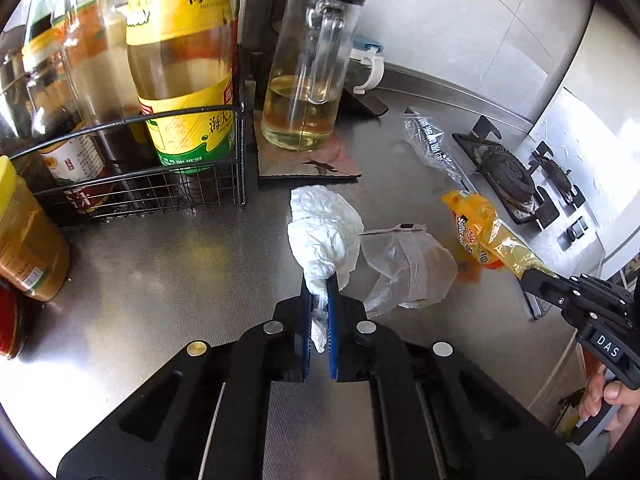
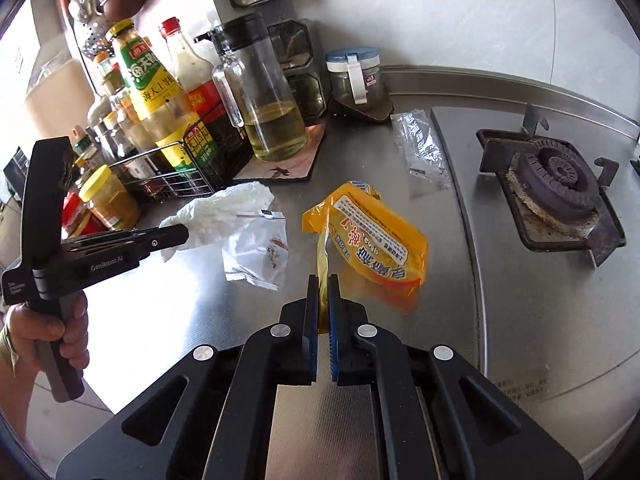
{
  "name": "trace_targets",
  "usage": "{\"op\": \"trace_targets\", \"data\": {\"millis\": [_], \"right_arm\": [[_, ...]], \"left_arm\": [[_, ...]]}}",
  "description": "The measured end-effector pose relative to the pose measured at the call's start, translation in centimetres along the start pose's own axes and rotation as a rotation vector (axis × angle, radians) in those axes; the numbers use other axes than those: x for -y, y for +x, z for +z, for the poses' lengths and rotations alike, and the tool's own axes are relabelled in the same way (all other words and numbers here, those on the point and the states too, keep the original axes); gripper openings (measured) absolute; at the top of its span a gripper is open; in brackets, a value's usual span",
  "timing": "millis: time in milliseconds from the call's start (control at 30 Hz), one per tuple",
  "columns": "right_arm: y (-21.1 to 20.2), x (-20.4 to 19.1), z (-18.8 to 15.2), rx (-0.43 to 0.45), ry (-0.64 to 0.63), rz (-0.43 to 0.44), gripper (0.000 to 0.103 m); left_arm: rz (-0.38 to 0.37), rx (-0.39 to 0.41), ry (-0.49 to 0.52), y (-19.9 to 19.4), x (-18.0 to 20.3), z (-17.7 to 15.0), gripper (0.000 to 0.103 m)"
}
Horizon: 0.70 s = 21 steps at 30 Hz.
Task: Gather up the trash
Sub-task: 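Grasp the white tissue with the left gripper while the right grasps the orange snack bag, then carry the tissue and snack bag down over the bin and open both grippers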
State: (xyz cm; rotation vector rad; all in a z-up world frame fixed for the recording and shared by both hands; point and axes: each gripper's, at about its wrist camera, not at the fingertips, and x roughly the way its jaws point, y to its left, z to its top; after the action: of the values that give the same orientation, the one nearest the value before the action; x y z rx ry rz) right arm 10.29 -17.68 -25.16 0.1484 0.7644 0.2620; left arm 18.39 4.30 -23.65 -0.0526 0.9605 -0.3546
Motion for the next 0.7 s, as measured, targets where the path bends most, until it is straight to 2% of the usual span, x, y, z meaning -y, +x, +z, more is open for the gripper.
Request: {"op": "trace_targets", "data": {"millis": [333, 500, 700], "right_arm": [[-9.1, -1.5, -4.1, 0.056, -0.039, 0.05, 0.006], [-12.7, -2.1, -7.1, 0.058, -0.048, 0.079, 0.006], [-16.2, -2.8, -11.2, 0.049, -0.056, 0.103, 0.006]], "left_arm": [[0.052, 0.088, 0.014, -9.0, 4.3, -4.6, 0.005], [0.051, 0.114, 0.015, -13.3, 6.4, -8.5, 0.005], [0.056, 0.105, 0.01, -16.1, 9.1, -13.7, 0.005]]}}
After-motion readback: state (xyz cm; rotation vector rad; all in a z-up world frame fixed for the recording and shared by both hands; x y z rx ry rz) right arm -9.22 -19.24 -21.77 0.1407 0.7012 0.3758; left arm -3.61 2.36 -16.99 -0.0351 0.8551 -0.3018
